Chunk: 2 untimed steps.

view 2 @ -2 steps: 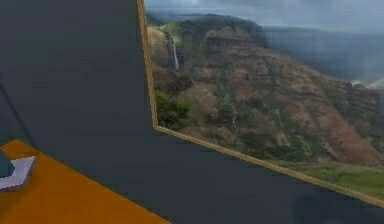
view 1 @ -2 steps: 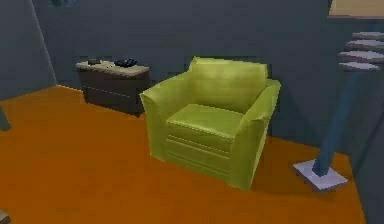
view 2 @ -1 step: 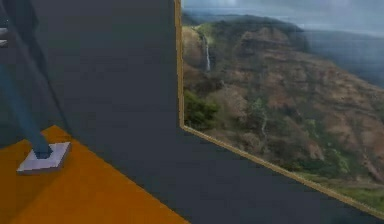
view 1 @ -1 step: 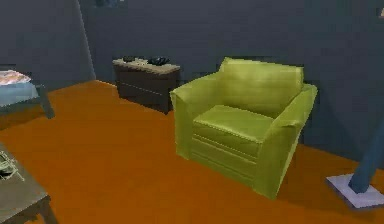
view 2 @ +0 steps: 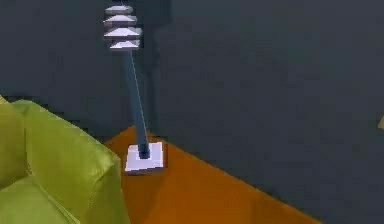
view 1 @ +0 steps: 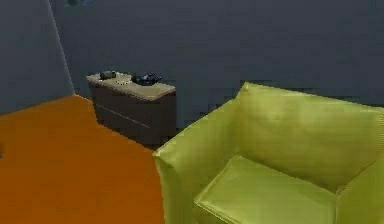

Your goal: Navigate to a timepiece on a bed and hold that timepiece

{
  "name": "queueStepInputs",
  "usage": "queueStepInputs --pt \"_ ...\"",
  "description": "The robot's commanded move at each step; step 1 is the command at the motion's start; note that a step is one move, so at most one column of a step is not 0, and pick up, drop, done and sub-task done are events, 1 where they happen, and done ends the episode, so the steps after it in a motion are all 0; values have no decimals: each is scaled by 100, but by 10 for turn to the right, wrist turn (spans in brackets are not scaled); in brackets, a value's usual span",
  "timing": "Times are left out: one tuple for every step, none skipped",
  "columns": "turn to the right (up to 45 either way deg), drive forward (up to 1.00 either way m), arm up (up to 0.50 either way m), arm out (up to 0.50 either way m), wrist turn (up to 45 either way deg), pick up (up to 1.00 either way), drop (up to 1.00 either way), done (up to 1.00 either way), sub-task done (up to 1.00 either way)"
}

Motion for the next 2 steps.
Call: queueStepInputs --pt "-450 0 0 0 0 0 0 0 0" --pt "-60 0 0 0 0 0 0 0 0"
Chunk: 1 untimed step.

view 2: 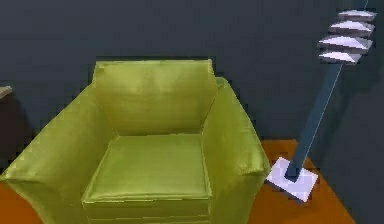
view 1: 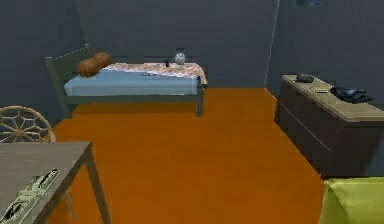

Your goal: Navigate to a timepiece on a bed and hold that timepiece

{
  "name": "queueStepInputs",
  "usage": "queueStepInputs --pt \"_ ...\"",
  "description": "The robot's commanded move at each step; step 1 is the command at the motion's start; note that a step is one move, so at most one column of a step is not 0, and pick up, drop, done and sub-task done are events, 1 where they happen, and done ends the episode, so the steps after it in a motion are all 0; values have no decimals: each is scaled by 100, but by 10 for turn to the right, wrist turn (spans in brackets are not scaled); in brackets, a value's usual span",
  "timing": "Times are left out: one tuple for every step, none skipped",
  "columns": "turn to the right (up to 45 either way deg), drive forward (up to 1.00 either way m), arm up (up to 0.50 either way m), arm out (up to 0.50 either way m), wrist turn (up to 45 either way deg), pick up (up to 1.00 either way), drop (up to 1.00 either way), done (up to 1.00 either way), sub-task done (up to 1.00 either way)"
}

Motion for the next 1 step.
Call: queueStepInputs --pt "0 100 0 0 0 0 0 0 0"
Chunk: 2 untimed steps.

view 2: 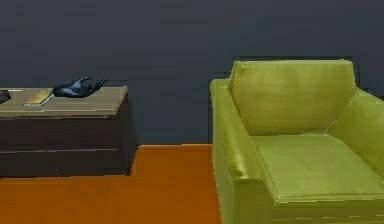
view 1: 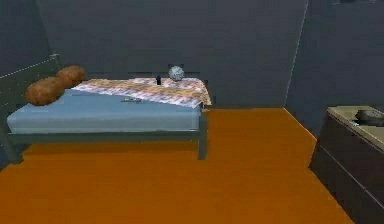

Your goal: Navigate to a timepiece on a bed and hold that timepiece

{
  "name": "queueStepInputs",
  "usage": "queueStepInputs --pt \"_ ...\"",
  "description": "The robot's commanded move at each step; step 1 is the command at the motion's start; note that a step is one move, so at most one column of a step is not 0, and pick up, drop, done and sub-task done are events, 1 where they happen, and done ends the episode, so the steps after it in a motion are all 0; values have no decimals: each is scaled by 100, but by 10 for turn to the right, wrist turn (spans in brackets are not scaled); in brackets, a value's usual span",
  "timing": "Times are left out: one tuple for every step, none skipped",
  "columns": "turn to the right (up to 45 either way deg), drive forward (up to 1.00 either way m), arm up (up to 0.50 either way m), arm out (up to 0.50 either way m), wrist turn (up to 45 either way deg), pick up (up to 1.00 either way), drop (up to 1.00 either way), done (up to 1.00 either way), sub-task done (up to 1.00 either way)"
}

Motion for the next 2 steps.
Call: queueStepInputs --pt "-60 0 0 0 0 0 0 0 0" --pt "0 20 0 0 0 0 0 0 0"
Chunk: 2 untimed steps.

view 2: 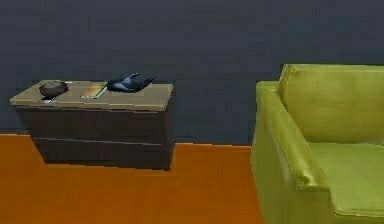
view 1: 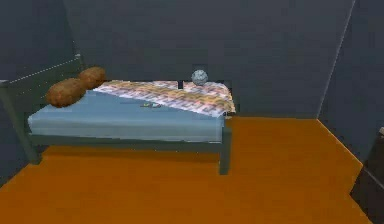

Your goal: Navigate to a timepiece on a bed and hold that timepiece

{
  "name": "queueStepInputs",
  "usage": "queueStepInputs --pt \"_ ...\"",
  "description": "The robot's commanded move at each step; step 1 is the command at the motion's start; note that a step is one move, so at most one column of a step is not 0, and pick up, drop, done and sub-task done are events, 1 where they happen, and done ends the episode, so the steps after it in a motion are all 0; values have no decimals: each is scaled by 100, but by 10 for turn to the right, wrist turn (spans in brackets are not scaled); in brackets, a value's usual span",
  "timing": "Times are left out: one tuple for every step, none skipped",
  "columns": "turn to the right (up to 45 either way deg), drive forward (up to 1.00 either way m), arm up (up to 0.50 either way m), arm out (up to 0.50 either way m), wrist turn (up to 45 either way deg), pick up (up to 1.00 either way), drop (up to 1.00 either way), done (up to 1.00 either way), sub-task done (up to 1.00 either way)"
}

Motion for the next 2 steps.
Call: queueStepInputs --pt "-150 0 0 0 0 0 0 0 0" --pt "-30 0 0 0 0 0 0 0 0"
